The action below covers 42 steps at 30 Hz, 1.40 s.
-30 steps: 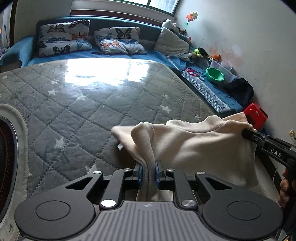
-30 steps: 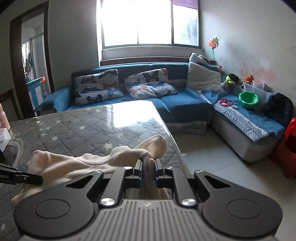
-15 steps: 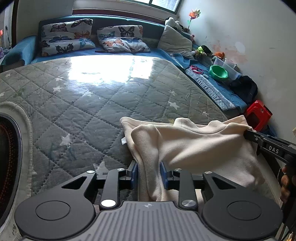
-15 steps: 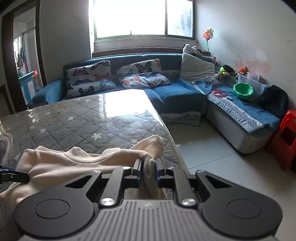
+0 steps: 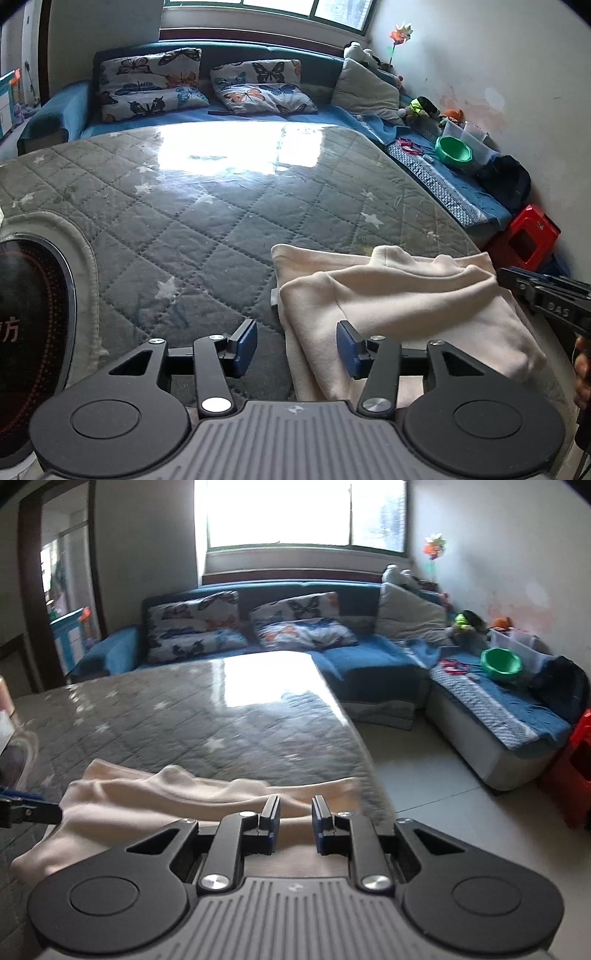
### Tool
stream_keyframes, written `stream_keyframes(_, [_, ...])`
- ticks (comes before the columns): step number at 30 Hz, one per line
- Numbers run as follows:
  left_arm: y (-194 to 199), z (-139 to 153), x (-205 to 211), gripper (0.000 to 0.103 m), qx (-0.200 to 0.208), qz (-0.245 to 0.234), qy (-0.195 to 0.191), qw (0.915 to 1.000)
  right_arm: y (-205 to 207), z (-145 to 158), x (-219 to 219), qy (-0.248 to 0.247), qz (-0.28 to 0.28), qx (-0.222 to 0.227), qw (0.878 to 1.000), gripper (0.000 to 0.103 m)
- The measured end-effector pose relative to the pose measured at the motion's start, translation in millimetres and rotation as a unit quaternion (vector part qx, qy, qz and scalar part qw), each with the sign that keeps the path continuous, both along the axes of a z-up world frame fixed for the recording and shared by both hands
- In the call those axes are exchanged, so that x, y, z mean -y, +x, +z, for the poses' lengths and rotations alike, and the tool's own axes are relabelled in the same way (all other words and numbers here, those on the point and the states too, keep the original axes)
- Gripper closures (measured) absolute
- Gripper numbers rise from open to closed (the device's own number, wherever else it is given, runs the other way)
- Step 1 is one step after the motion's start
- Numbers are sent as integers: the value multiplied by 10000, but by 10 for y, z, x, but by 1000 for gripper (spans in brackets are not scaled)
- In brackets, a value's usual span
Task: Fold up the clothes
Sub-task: 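Lower the folded edge onto the bundle and open both grippers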
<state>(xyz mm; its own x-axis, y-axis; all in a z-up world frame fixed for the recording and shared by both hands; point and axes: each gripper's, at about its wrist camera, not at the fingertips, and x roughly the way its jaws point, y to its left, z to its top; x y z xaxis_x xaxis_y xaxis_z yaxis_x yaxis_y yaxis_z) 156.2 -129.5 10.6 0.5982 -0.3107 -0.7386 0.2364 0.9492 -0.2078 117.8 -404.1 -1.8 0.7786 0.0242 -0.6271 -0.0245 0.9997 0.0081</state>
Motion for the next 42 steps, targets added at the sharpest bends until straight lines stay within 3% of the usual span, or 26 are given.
stream_keyframes(6, [-73,35,53,42,145,-84,131,9998,160,-153,-300,-194,308,-219,9991,86])
stream_keyframes(11, [-160,69,127,33,351,-280,305,9985,326,-314,-444,-487,229,-205,9983,81])
stream_keyframes(16, [-169,13,162,31,332,-323,426,9980,351,-274,-442,-283,74,-173,9994,78])
stream_keyframes(17, [-165,3,159,30,317,-321,441,9980,325,-253,-443,-236,106,-134,9996,73])
stream_keyframes(22, [-167,-40,152,27,293,-306,524,9977,357,-267,-599,-374,359,-156,9985,70])
stream_keyframes(27, [-183,-75,154,24,256,-292,575,9976,464,-278,-653,-363,259,-195,9988,65])
stream_keyframes(32, [-203,-68,144,21,277,-283,566,9976,225,-157,-589,-59,430,-115,9990,64])
stream_keyframes(38, [-223,-118,119,20,225,-281,602,9975,-129,-213,-546,-181,579,-187,9980,63])
stream_keyframes(42, [-235,-145,107,19,194,-277,611,9976,-322,-243,-436,51,440,-113,9990,57])
